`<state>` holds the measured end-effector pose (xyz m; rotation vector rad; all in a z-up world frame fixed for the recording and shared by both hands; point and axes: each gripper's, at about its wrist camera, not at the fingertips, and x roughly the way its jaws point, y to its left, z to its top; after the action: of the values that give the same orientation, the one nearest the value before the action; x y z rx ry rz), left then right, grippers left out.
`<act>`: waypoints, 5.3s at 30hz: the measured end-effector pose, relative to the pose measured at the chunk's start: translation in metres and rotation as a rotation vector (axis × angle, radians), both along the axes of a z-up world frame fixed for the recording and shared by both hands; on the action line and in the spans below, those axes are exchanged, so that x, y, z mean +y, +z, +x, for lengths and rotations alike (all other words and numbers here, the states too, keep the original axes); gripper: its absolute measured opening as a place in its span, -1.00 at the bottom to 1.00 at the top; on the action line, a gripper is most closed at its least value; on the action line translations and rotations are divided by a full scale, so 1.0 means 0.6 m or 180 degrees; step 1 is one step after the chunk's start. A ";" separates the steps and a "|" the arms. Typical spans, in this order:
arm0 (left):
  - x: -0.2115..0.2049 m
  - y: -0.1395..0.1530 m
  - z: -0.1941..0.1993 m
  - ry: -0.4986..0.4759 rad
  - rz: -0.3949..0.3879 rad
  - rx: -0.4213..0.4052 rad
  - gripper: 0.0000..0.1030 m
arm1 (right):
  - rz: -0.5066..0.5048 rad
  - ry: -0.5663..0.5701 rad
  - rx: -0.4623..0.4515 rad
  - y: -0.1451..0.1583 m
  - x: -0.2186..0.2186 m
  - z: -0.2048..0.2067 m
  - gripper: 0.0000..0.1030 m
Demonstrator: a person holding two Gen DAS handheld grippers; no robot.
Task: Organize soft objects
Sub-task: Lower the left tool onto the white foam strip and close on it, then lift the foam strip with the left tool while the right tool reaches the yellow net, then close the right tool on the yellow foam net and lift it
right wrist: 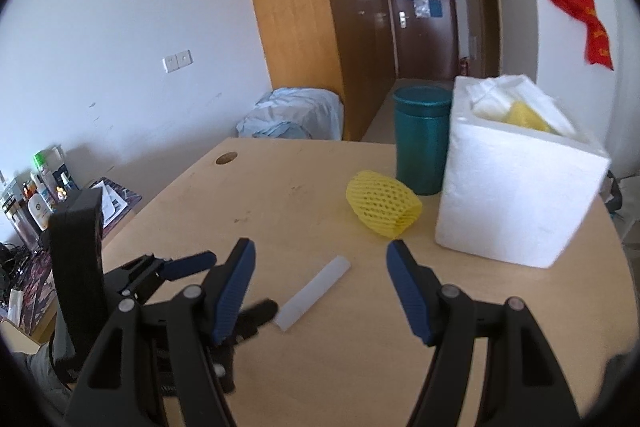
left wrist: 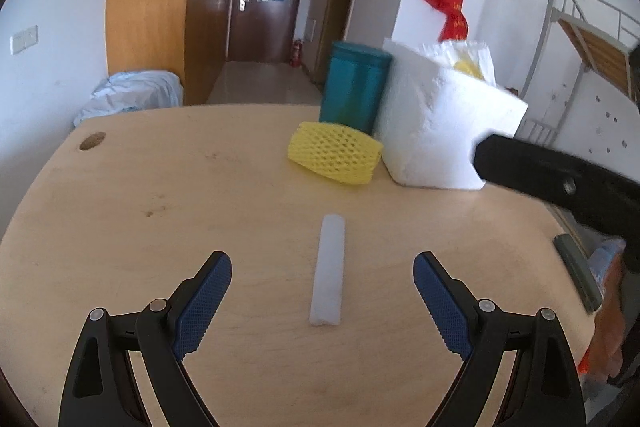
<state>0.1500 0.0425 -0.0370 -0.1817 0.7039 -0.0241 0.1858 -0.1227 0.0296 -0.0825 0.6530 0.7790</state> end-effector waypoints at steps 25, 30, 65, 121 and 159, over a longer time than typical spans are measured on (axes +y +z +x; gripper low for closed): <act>0.001 -0.084 0.107 0.0224 0.0016 0.0553 0.16 | -0.0151 0.0252 0.0222 -0.052 0.043 0.130 0.40; -0.001 -0.094 0.114 0.0191 0.0051 0.0616 0.06 | -0.0095 0.0222 0.0243 -0.049 0.028 0.135 0.40; -0.020 -0.080 0.097 -0.0076 0.0158 0.0534 -0.88 | -0.0111 0.0212 0.0277 -0.062 0.029 0.141 0.40; 0.112 -0.007 0.005 0.0400 -0.0033 0.0067 -0.88 | -0.0926 0.0114 0.0294 -0.143 0.137 0.227 -0.20; 0.052 0.031 -0.014 0.0115 -0.0016 -0.0112 -0.88 | -0.0457 -0.0097 0.0606 -0.083 -0.032 0.006 -0.79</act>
<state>0.1416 0.0738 -0.0186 -0.1982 0.6655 0.0055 0.1892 -0.1421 -0.0201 -0.1300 0.8890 0.7154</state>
